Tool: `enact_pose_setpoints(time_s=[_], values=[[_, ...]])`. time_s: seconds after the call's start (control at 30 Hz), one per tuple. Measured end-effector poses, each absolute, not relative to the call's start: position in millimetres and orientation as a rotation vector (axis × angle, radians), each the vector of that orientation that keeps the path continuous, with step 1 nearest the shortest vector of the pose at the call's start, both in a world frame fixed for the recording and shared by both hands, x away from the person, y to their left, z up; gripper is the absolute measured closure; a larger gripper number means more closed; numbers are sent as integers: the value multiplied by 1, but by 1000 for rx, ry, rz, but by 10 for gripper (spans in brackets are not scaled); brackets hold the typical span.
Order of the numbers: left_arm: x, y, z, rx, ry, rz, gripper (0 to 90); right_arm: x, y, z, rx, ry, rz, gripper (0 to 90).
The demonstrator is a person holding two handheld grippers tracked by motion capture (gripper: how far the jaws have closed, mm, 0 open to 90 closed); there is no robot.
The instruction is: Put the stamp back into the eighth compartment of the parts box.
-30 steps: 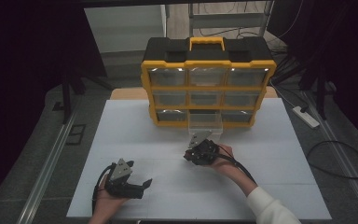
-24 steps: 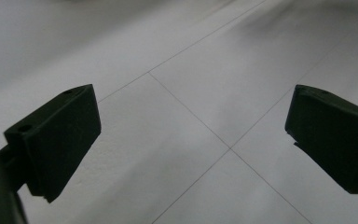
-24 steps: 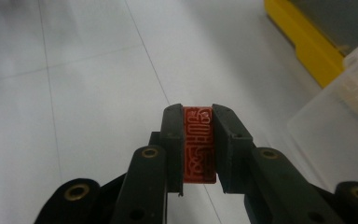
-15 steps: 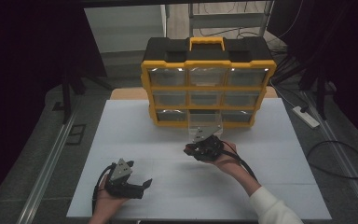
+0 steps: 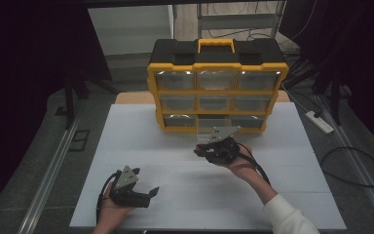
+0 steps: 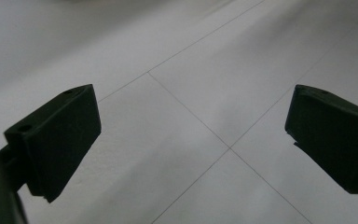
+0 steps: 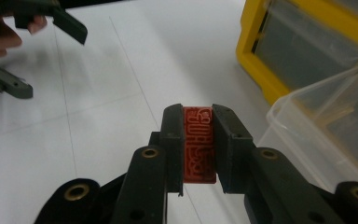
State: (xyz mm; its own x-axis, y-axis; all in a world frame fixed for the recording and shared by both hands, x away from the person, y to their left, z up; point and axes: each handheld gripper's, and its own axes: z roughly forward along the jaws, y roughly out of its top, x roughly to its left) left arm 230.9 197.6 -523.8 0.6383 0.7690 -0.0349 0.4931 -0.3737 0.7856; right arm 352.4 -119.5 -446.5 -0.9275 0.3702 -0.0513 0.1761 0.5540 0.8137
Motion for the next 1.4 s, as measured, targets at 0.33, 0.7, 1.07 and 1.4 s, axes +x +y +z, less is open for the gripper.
enact_pose_setpoints(time_s=[0.33,0.7,1.07,1.4], values=[[231,198,-524,2050,983,437,35,351,-132,-428,484,2489,1404,753],[231,197,-524,2052,983,437,35,355,-146,-416,531,2404,1439,752],[231,197,-524,2053,986,437,35,370,-157,-412,588,2342,1455,752],[231,197,-524,2055,984,436,35,388,-167,-418,656,2308,1437,752]])
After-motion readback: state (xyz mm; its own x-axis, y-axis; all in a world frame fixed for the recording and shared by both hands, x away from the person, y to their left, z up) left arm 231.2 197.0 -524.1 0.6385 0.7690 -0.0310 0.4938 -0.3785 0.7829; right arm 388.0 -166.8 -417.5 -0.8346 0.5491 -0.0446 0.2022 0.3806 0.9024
